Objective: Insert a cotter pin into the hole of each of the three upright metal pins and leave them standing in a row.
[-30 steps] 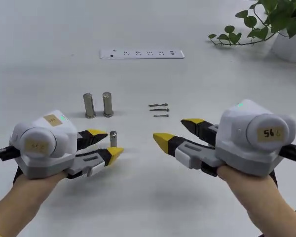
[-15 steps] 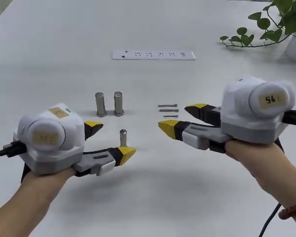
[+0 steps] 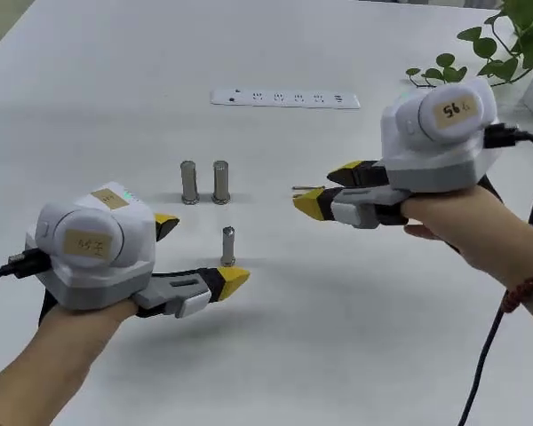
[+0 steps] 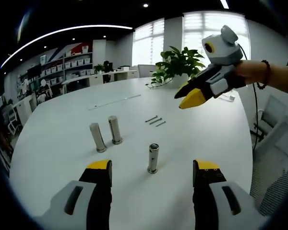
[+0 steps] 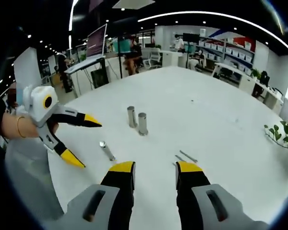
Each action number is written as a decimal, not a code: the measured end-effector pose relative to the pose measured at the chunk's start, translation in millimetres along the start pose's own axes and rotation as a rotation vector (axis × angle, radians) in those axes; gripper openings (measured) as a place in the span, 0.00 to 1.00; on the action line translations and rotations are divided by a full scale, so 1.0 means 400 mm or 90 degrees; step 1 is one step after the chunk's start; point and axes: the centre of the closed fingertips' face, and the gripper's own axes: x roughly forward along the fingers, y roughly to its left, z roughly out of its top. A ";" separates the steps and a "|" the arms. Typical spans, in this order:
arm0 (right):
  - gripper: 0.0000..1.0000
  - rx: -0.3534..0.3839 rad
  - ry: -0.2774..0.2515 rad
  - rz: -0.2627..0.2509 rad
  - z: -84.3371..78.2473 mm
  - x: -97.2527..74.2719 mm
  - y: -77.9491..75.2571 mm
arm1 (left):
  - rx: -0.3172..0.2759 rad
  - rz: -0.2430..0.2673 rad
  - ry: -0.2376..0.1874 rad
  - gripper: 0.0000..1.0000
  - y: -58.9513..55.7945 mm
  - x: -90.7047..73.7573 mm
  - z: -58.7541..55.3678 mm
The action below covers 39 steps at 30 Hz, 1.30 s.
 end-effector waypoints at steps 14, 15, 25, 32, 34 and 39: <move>0.20 -0.062 0.112 0.044 -0.074 0.123 -0.105 | -0.009 0.005 0.003 0.66 0.011 -0.004 -0.001; 0.19 -0.063 0.119 0.048 -0.079 0.124 -0.103 | -0.009 0.004 0.005 0.66 0.010 -0.004 -0.003; 0.14 -0.102 0.175 0.077 -0.118 0.155 -0.092 | -0.012 -0.003 0.005 0.65 0.004 0.000 -0.013; 0.13 -0.118 0.198 0.082 -0.130 0.164 -0.088 | -0.009 -0.010 0.015 0.64 -0.006 0.004 -0.026; 0.12 -0.122 0.207 0.081 -0.135 0.162 -0.089 | -0.008 -0.011 0.014 0.64 -0.007 0.004 -0.026; 0.11 -0.114 0.210 0.092 -0.133 0.158 -0.087 | 0.001 -0.014 0.013 0.64 -0.009 0.005 -0.025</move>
